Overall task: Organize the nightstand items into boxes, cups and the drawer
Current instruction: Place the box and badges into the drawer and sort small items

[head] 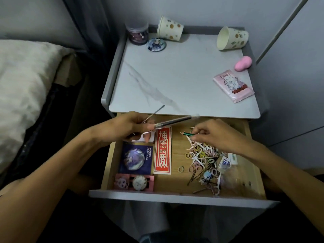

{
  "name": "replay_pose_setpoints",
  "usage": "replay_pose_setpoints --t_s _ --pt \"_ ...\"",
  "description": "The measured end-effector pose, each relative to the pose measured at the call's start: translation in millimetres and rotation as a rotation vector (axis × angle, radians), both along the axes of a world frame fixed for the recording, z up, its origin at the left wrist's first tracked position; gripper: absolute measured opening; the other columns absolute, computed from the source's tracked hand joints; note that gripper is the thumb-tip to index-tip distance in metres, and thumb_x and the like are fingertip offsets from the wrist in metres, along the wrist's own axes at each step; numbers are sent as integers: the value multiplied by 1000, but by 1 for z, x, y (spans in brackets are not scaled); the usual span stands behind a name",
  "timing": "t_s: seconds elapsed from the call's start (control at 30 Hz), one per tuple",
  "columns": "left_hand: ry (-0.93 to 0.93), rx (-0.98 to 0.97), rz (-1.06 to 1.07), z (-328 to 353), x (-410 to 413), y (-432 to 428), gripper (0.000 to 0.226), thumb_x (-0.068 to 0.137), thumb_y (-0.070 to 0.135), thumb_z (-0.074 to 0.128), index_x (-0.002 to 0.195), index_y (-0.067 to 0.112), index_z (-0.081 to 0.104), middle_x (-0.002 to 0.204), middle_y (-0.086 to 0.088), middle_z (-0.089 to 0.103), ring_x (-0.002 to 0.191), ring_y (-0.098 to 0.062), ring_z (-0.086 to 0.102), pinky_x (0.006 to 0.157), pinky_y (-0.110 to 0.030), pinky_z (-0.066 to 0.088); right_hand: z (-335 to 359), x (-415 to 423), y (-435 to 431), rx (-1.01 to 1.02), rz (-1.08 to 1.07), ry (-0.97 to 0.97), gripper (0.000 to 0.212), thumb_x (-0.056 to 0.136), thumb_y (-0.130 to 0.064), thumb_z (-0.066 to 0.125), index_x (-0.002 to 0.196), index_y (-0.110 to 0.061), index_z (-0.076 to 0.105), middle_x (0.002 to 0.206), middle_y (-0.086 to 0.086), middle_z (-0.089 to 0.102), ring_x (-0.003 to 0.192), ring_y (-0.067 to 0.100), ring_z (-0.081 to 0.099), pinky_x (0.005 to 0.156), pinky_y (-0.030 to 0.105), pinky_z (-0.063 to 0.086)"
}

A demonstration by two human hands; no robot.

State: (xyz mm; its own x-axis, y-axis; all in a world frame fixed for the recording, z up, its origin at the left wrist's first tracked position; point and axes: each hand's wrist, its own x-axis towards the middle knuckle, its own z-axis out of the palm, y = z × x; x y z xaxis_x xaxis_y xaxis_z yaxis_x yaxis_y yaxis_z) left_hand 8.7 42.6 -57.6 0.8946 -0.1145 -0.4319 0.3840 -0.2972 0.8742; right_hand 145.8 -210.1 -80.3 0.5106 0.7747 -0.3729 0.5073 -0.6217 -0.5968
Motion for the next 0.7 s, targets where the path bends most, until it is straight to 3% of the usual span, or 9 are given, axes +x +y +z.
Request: replay_pose_setpoints --t_s 0.07,0.13,0.2,0.3,0.4,0.47,0.53,0.6,0.7 --pt "-17 -28 67 8 1 3 24 103 20 48 83 12 61 69 -4 62 52 -16 32 43 -18 23 2 -2 1 87 -91 163 14 95 -30 61 89 -23 71 70 -3 66 57 -1 57 62 20 44" --pt "-25 -68 90 10 0 1 27 104 18 46 85 6 61 61 2 58 49 -9 36 43 -17 25 8 -4 4 154 -145 315 19 98 -29 56 93 -21 72 68 0 66 62 10 61 67 27 47" --pt "10 -175 104 7 -2 -6 23 104 15 43 95 -1 57 64 4 60 47 -4 37 42 -15 25 17 -6 7 218 -173 391 22 100 -28 54 95 -17 72 70 -1 67 67 11 62 74 29 46" --pt "108 -330 147 0 -4 -22 12 104 18 44 103 8 51 70 3 50 50 -4 25 40 -14 15 26 -8 10 376 -233 473 21 97 -23 56 96 -8 70 84 -3 73 76 2 65 79 26 44" --pt "133 -417 283 -2 -2 -27 9 103 19 46 94 16 45 65 6 36 50 -5 21 43 -19 8 28 -11 13 531 -341 542 14 95 -18 59 97 -8 70 74 -12 68 58 -4 57 57 8 41" --pt "109 -433 375 -2 2 -26 18 102 26 49 86 20 44 63 6 30 48 -5 18 40 -18 8 27 -13 13 636 -403 521 15 91 -21 62 97 -9 70 67 -11 61 46 -1 47 46 8 34" --pt "106 -400 442 -2 4 -23 26 100 34 54 79 23 44 60 8 24 46 -5 15 37 -17 10 27 -14 11 737 -424 443 18 88 -25 63 98 -13 71 66 1 58 43 3 37 42 14 28" --pt "133 -344 465 -4 3 -25 29 97 37 58 75 22 49 58 8 21 45 -6 15 36 -16 13 27 -16 11 759 -337 372 17 89 -21 62 101 -13 71 66 6 61 43 12 42 42 19 36" --pt "141 -218 402 -10 3 -30 36 95 44 59 75 16 53 55 2 35 45 -8 18 39 -19 14 22 -21 13 644 -147 431 19 87 -8 65 105 -11 69 85 9 73 57 22 66 58 32 58"
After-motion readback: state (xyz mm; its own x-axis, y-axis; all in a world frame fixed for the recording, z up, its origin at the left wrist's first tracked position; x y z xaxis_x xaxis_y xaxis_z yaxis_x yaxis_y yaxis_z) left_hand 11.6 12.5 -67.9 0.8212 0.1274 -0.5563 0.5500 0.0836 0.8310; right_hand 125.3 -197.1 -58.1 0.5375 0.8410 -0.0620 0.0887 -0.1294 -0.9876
